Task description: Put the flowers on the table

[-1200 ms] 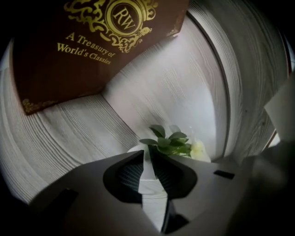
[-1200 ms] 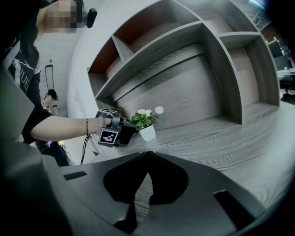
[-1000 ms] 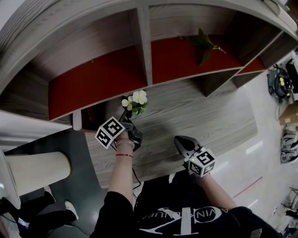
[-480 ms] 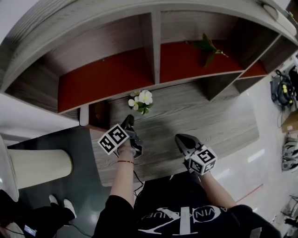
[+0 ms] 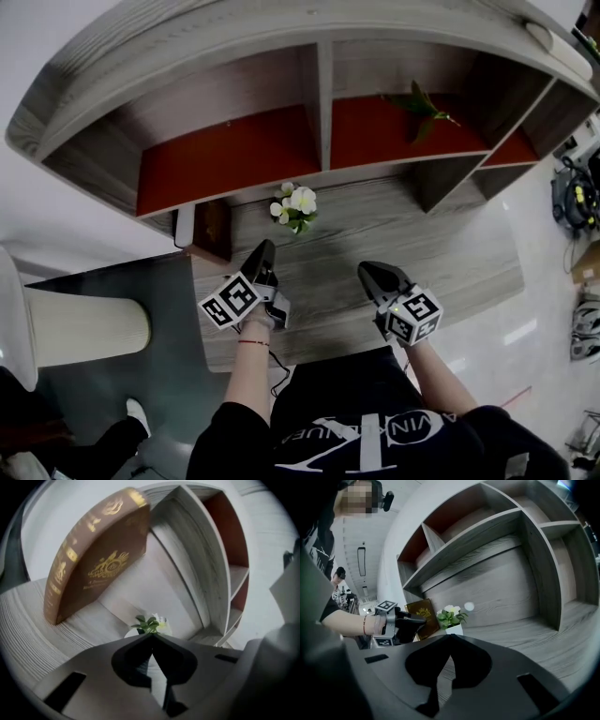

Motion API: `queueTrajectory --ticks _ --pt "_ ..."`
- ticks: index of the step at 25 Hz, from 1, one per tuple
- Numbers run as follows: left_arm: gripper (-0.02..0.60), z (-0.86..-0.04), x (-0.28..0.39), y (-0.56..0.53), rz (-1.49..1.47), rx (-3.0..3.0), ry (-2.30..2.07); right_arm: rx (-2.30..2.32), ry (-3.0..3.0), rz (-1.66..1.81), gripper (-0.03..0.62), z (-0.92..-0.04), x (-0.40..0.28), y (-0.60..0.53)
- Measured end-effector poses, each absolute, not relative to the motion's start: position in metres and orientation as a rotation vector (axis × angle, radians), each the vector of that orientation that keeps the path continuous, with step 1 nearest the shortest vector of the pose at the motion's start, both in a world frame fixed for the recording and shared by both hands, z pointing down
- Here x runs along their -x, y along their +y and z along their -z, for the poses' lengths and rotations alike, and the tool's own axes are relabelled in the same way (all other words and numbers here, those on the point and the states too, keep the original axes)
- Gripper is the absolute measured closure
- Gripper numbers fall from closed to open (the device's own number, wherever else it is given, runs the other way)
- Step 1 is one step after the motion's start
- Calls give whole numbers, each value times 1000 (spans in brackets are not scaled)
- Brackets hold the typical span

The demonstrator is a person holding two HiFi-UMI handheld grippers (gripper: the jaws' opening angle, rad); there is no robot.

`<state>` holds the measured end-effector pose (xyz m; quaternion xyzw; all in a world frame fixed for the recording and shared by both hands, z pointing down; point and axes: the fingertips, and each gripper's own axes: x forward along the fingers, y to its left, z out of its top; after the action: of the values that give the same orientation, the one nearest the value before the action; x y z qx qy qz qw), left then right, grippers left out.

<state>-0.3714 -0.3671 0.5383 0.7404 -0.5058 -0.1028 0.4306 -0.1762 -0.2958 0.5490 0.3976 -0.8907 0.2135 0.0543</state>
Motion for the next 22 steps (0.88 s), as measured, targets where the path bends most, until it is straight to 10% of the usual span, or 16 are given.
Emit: queueTrajectory --ticks 22 --pt "579 -446 404 -311 47 -2288 -1731 -1229 -2832 -420 585 -480 169 -306"
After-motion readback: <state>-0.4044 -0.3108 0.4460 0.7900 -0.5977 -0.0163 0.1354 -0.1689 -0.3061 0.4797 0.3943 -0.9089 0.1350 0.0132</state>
